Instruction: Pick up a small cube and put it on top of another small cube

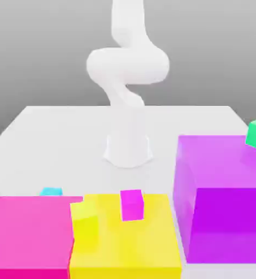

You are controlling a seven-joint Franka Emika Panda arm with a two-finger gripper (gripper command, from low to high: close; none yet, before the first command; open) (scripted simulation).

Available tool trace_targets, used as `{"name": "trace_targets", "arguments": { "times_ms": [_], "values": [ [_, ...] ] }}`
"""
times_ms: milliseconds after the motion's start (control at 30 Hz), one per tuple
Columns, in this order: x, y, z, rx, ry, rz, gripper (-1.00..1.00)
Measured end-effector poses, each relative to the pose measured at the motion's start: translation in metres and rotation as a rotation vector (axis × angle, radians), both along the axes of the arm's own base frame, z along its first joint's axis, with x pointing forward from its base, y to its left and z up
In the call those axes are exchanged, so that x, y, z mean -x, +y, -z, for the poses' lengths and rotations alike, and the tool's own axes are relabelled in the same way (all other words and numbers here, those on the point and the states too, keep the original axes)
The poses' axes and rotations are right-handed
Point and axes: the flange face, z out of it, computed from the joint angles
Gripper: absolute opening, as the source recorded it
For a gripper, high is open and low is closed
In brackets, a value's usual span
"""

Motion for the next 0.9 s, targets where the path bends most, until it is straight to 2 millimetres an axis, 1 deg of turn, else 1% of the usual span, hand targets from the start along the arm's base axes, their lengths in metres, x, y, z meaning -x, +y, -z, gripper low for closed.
{"name": "trace_targets", "arguments": {
  "times_ms": [67,133,200,300,367,433,500,567,600,667,700,733,900],
  "values": [
    [-0.020,-0.029,0.049,0.002,0.072,0.016,0.00],
    [-0.032,-0.055,0.099,0.002,0.143,0.031,0.00],
    [-0.036,-0.080,0.149,0.001,0.214,0.045,0.00],
    [-0.030,-0.115,0.224,-0.005,0.320,0.065,0.00],
    [-0.018,-0.135,0.275,-0.011,0.394,0.077,0.00],
    [0.002,-0.153,0.325,-0.019,0.472,0.089,0.00],
    [0.031,-0.168,0.376,-0.031,0.556,0.101,0.00],
    [0.070,-0.180,0.428,-0.047,0.648,0.113,0.00],
    [0.088,-0.184,0.448,-0.055,0.685,0.119,0.00],
    [0.104,-0.192,0.468,-0.064,0.710,0.137,0.00],
    [0.106,-0.193,0.475,-0.063,0.714,0.138,0.00],
    [0.103,-0.190,0.481,-0.057,0.716,0.125,0.00],
    [0.103,-0.190,0.510,-0.055,0.719,0.121,0.00]
  ]
}}
